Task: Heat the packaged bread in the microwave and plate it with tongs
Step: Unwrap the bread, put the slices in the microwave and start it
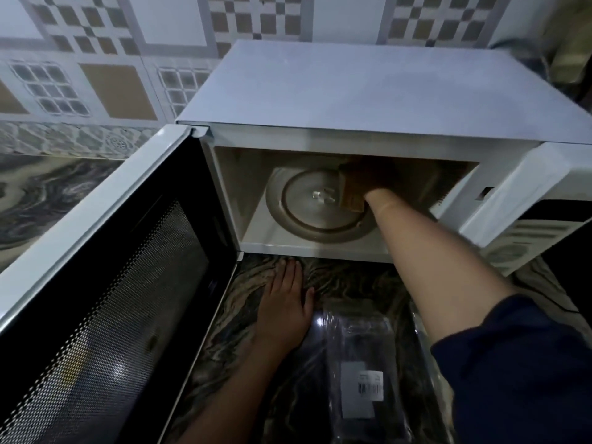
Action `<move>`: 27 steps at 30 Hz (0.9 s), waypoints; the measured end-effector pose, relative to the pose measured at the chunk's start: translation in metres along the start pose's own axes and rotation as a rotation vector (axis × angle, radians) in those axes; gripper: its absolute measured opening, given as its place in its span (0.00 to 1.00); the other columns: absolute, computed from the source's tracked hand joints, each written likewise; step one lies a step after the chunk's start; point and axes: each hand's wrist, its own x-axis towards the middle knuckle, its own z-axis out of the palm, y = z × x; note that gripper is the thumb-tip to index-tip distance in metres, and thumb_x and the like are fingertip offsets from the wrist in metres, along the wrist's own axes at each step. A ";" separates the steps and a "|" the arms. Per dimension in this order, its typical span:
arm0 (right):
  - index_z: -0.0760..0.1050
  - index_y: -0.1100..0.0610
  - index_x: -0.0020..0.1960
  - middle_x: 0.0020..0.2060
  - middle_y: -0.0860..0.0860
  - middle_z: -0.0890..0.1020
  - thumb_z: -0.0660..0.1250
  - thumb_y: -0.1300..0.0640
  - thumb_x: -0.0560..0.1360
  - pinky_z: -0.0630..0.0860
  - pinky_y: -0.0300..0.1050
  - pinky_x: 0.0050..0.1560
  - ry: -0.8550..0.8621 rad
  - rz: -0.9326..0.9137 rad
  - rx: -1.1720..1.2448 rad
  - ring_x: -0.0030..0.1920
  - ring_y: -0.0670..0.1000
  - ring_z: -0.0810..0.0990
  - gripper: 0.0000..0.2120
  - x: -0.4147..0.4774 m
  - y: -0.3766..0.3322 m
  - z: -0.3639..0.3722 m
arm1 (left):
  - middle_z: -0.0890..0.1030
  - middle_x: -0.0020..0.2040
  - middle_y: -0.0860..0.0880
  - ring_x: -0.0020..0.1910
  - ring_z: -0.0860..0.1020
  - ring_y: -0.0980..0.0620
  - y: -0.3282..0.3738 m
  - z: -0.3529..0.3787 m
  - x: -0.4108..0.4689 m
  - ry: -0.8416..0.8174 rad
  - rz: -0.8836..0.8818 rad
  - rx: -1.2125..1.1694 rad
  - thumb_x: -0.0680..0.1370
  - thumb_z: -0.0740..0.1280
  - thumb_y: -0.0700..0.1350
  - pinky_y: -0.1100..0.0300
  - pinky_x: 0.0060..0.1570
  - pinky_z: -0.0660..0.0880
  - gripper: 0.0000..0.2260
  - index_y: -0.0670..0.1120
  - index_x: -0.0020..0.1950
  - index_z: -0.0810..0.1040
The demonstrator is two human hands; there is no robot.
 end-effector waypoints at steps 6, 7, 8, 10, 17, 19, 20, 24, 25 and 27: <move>0.67 0.57 0.70 0.67 0.61 0.71 0.65 0.44 0.74 0.68 0.50 0.65 -0.036 -0.004 -0.084 0.67 0.61 0.70 0.29 0.005 0.004 0.007 | 0.58 0.77 0.45 0.77 0.54 0.50 0.001 0.000 -0.003 -0.064 -0.022 0.041 0.76 0.42 0.58 0.62 0.72 0.39 0.32 0.43 0.76 0.58; 0.67 0.58 0.70 0.67 0.61 0.71 0.66 0.45 0.74 0.68 0.50 0.65 -0.108 -0.019 -0.124 0.67 0.61 0.70 0.28 0.006 0.002 0.009 | 0.64 0.75 0.44 0.75 0.59 0.48 0.001 0.000 -0.006 -0.067 -0.032 0.065 0.77 0.47 0.57 0.61 0.72 0.44 0.30 0.41 0.74 0.63; 0.68 0.60 0.68 0.66 0.61 0.72 0.66 0.48 0.75 0.69 0.50 0.64 -0.157 -0.033 -0.143 0.65 0.62 0.71 0.27 0.007 0.002 0.009 | 0.67 0.72 0.43 0.73 0.64 0.47 0.001 0.000 -0.009 -0.062 -0.035 0.087 0.78 0.50 0.55 0.59 0.71 0.48 0.28 0.41 0.72 0.67; 0.68 0.62 0.68 0.66 0.63 0.72 0.66 0.52 0.74 0.70 0.52 0.63 -0.188 -0.021 -0.190 0.65 0.63 0.72 0.26 0.005 0.001 0.011 | 0.70 0.71 0.42 0.71 0.67 0.46 0.002 0.003 -0.014 -0.049 -0.028 0.096 0.78 0.52 0.53 0.57 0.70 0.52 0.26 0.40 0.70 0.69; 0.63 0.61 0.71 0.69 0.62 0.69 0.65 0.54 0.75 0.68 0.51 0.65 0.020 0.004 -0.197 0.68 0.62 0.69 0.28 0.004 0.011 0.019 | 0.69 0.71 0.44 0.72 0.66 0.46 0.003 0.002 -0.014 -0.036 -0.031 0.068 0.77 0.52 0.54 0.59 0.70 0.48 0.27 0.41 0.71 0.68; 0.66 0.60 0.69 0.67 0.60 0.71 0.65 0.52 0.74 0.70 0.46 0.60 0.059 0.012 -0.156 0.66 0.60 0.71 0.26 0.004 0.014 0.021 | 0.67 0.73 0.44 0.73 0.64 0.47 0.002 0.003 -0.013 -0.017 -0.030 0.056 0.77 0.51 0.54 0.60 0.70 0.44 0.27 0.41 0.72 0.66; 0.66 0.59 0.69 0.67 0.59 0.71 0.65 0.52 0.75 0.70 0.44 0.58 0.055 -0.015 -0.169 0.66 0.59 0.71 0.25 0.003 0.015 0.022 | 0.66 0.73 0.44 0.74 0.62 0.48 0.002 0.003 -0.013 -0.005 -0.028 0.042 0.77 0.50 0.55 0.61 0.70 0.43 0.28 0.42 0.73 0.64; 0.66 0.60 0.70 0.67 0.62 0.69 0.63 0.56 0.77 0.68 0.52 0.64 -0.029 -0.118 -0.236 0.67 0.62 0.69 0.23 -0.003 0.010 0.016 | 0.58 0.77 0.47 0.77 0.53 0.52 0.003 0.001 -0.015 0.032 0.005 -0.009 0.76 0.44 0.57 0.64 0.72 0.38 0.31 0.44 0.76 0.57; 0.66 0.61 0.69 0.67 0.63 0.69 0.63 0.58 0.77 0.69 0.53 0.63 -0.021 -0.130 -0.246 0.66 0.63 0.69 0.22 -0.005 0.010 0.014 | 0.56 0.77 0.48 0.77 0.52 0.53 0.003 0.000 -0.016 0.027 0.002 -0.014 0.76 0.43 0.58 0.64 0.72 0.38 0.32 0.45 0.76 0.56; 0.65 0.60 0.70 0.67 0.63 0.69 0.62 0.58 0.78 0.69 0.52 0.63 -0.021 -0.165 -0.196 0.66 0.63 0.69 0.22 -0.014 0.012 0.011 | 0.57 0.77 0.48 0.77 0.53 0.53 0.002 -0.001 -0.016 0.026 -0.012 -0.017 0.75 0.43 0.59 0.61 0.72 0.40 0.32 0.45 0.76 0.57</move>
